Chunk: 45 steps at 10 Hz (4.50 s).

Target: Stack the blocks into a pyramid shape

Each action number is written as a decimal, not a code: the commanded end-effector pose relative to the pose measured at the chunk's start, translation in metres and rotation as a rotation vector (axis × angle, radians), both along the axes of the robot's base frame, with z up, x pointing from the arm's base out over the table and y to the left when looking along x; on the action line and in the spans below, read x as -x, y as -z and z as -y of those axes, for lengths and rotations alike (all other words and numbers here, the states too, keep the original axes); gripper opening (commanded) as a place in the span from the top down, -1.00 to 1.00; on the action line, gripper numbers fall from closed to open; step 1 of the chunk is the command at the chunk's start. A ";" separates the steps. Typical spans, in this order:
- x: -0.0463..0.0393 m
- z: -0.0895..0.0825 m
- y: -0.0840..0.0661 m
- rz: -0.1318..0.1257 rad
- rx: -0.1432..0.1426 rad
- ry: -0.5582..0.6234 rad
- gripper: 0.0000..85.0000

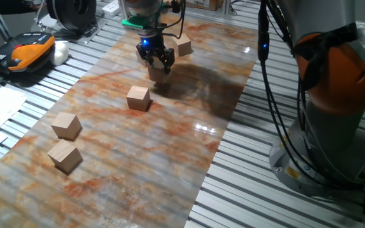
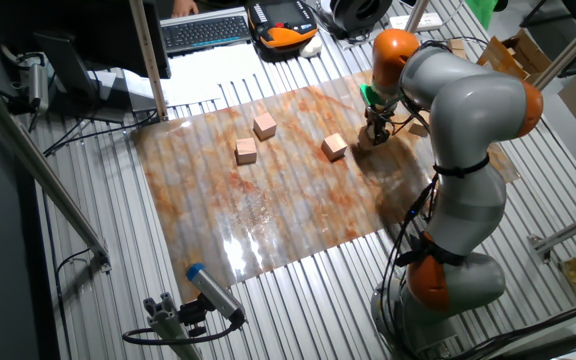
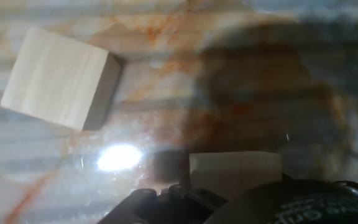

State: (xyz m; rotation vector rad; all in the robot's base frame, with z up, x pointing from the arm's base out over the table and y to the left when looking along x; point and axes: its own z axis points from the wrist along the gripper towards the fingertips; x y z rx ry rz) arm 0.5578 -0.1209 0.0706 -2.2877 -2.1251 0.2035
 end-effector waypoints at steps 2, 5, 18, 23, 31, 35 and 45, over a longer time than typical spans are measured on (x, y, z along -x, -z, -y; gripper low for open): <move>-0.0010 -0.008 0.002 -0.028 0.026 -0.004 1.00; -0.0012 -0.011 0.001 -0.021 0.024 -0.022 1.00; -0.0052 -0.033 -0.001 -0.011 0.019 -0.041 1.00; -0.0125 -0.039 -0.004 -0.011 0.018 -0.035 1.00; -0.0139 -0.054 -0.001 -0.037 0.038 -0.014 1.00; -0.0135 -0.057 -0.001 -0.037 0.038 -0.014 1.00; -0.0130 -0.069 -0.002 -0.048 0.050 -0.025 1.00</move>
